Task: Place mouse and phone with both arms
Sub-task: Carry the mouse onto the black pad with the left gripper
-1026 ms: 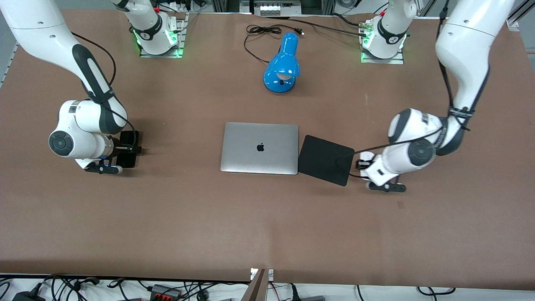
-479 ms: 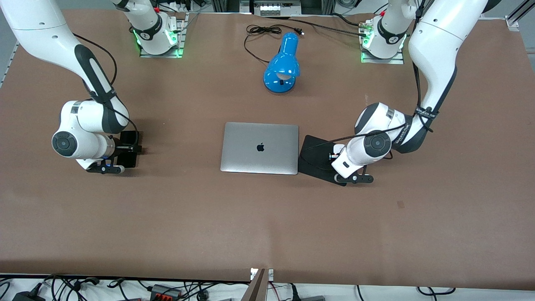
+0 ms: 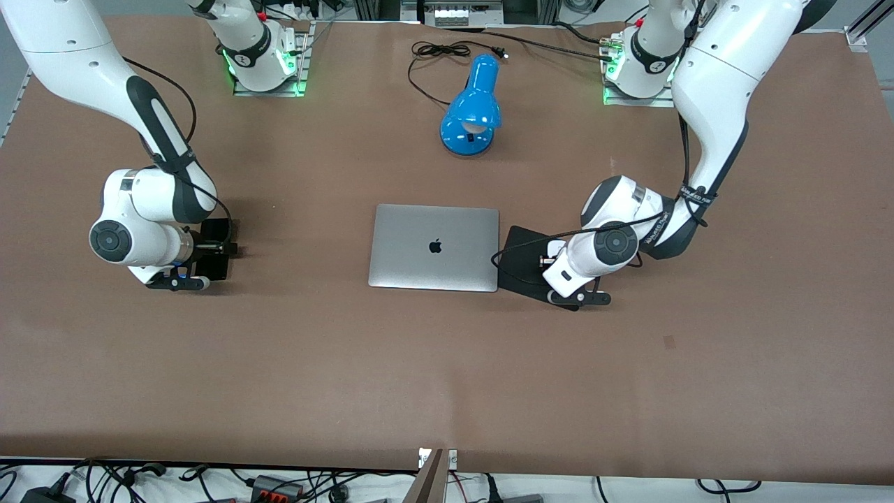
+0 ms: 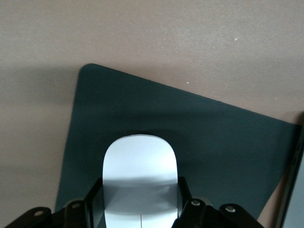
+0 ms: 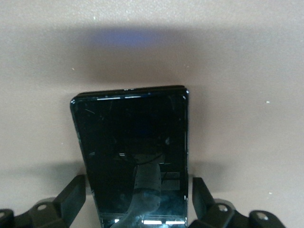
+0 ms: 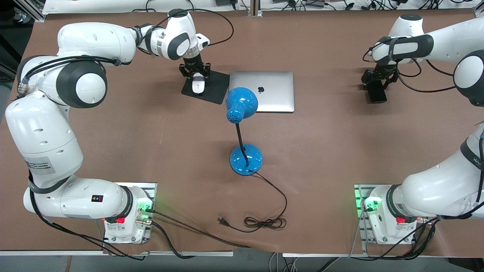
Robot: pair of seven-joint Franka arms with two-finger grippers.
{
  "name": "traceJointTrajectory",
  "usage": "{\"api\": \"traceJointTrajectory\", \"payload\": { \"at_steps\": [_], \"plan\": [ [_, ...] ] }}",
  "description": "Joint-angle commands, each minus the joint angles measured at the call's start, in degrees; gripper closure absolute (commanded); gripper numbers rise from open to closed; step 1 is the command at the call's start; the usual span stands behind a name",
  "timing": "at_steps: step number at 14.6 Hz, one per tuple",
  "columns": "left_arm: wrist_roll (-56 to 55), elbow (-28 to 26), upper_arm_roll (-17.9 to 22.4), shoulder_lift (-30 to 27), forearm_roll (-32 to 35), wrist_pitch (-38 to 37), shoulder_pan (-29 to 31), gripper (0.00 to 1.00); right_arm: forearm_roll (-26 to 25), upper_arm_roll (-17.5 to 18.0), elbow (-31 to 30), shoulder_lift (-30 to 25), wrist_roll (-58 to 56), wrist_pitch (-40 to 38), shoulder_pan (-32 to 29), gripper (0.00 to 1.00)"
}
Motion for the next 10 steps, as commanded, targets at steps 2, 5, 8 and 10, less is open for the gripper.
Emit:
{"api": "traceJointTrajectory", "payload": {
  "at_steps": [2, 5, 8, 10],
  "plan": [
    [-2.2, 1.8, 0.0, 1.5, 0.8, -0.2, -1.4, 0.39, -1.0, 0.2, 0.2, 0.6, -0.3, 0.8, -0.2, 0.42],
    [-3.6, 1.7, 0.0, 2.2, 1.3, 1.1, -1.7, 0.35, -1.0, 0.2, 0.2, 0.4, -0.3, 0.4, -0.3, 0.64],
    [-3.8, 1.7, 0.0, 2.3, 1.2, 1.5, -1.6, 0.08, -1.0, 0.2, 0.2, -0.3, -0.3, 0.3, -0.3, 0.65],
    [-3.8, 1.8, 0.0, 1.6, 1.2, 1.2, -1.1, 0.00, -0.9, 0.4, 0.2, -1.9, -0.3, -0.8, -0.1, 0.65]
  ]
}}
